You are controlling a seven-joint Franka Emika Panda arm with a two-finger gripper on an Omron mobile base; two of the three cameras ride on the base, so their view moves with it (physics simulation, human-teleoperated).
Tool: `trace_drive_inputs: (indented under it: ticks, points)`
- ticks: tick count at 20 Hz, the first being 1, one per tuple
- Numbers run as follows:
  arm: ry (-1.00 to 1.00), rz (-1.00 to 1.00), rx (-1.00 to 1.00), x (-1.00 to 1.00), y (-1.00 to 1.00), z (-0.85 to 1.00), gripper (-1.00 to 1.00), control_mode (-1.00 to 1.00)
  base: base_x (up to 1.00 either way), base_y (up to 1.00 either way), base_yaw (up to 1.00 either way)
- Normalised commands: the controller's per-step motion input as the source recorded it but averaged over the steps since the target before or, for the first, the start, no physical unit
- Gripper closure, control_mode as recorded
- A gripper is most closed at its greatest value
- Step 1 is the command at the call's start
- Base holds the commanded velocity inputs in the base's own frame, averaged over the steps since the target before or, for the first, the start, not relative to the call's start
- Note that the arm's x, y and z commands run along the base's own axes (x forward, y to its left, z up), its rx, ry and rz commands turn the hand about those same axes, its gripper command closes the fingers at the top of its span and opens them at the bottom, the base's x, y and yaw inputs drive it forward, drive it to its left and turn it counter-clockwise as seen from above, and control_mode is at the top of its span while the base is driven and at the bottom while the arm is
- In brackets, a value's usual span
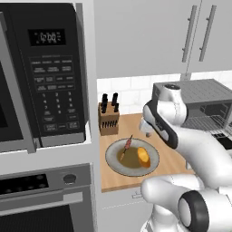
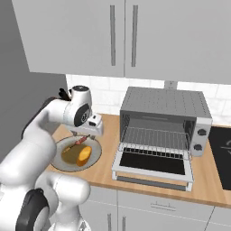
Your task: Pick up the kebab skewer and baguette bread, and place them inside the toaster oven. Close the toaster oven door and start by setting the timer.
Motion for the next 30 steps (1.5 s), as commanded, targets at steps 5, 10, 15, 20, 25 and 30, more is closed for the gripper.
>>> trace_drive_inputs:
  ticks: [5, 10, 15, 20, 25, 30]
  points:
    - [0.0, -0.05, -0.01, 0.58, 0.87, -0.15, -1.0, -1.0, 0.0, 0.0, 0.0]
    - [-0.02, 0.0, -0.04, 0.31, 0.49, -0.28, -1.0, -1.0, 0.0, 0.0, 0.0]
    - [-0.04, 0.0, -0.01, 0.37, 0.15, -0.57, -1.0, -1.0, 0.0, 0.0, 0.0]
    - [-0.01, -0.02, 0.0, 0.24, 0.02, -0.66, -1.0, -1.0, 0.0, 0.0, 0.0]
    - [0.0, -0.02, 0.0, 0.15, 0.0, -0.48, -1.0, -1.0, 0.0, 0.0, 0.0]
    - [0.0, -0.04, 0.0, 0.37, 0.0, -0.17, -1.0, -1.0, 0.0, 0.0, 0.0]
